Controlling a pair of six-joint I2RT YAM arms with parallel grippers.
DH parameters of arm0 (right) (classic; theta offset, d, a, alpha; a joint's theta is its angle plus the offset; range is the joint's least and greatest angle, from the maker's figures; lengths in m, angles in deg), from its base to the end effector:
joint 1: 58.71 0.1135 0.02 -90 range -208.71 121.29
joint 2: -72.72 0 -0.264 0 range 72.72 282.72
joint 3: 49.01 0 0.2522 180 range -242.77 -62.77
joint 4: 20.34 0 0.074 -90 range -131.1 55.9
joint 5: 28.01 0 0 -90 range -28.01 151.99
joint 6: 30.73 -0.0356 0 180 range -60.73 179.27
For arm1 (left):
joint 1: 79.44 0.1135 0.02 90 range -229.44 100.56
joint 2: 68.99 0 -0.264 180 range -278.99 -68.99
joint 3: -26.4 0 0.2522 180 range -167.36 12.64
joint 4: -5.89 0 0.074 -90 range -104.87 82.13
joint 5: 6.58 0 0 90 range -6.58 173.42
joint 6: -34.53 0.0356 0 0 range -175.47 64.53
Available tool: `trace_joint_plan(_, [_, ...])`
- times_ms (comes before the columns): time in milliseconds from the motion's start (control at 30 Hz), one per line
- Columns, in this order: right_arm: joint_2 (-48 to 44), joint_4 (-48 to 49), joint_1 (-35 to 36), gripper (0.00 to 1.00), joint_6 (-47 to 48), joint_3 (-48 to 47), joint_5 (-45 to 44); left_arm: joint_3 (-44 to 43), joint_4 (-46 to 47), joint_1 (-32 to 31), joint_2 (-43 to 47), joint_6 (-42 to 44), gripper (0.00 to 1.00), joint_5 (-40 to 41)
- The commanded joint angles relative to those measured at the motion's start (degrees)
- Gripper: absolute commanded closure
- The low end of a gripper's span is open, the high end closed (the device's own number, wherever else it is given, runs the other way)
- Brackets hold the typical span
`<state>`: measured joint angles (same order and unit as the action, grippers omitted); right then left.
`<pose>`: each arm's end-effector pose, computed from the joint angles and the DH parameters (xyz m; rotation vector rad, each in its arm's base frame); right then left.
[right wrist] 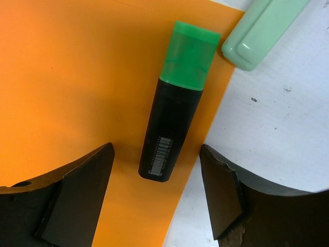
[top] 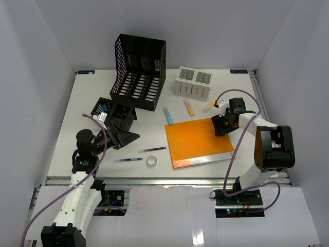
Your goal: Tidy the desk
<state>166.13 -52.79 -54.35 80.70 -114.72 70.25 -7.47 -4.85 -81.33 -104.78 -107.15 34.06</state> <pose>0.3121 0.0289 0.1651 -0.6301 2.5278 0.0830 0.1518 -0.0320 0.2381 -0.1598 1.9421 -1.4099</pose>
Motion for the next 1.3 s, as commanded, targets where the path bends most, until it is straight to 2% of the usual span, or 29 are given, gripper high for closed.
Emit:
trace_joint_plan(0, [1.74,2.61,1.17,0.29,0.01,-0.18,-0.18,0.51,0.04,-0.13,-0.14,0.18,0.02,-0.73])
trace_joint_plan(233, [1.25,3.02,1.18,0.35,0.28,0.12,-0.83,0.15,2.72,-1.31,-1.98,-1.19,0.02,-0.23])
trace_joint_plan(400, [0.11,4.26,1.18,0.43,0.55,0.59,-2.51,-0.88,5.93,-5.51,-5.09,-2.20,0.02,2.26])
trace_joint_plan(600, [0.15,4.80,1.18,0.60,0.67,0.79,-3.43,-1.73,10.39,-12.57,-10.10,-2.33,0.02,6.41])
trace_joint_plan(667, [0.20,4.80,1.18,0.62,0.79,0.79,-3.76,-2.08,11.32,-14.61,-12.31,-2.45,0.02,7.33])
trace_joint_plan(933, [-0.85,4.63,1.18,0.80,0.90,0.97,-2.03,-3.19,18.77,-19.98,-19.82,-4.83,0.02,10.85])
trace_joint_plan(1100, [-4.26,3.36,1.18,0.86,1.65,0.94,1.21,-5.90,23.08,-23.53,-25.33,-6.90,0.02,15.10])
trace_joint_plan(1267, [-9.10,-0.14,1.18,0.90,4.19,-0.22,10.83,-8.07,26.63,-26.41,-30.98,-10.12,0.02,22.26])
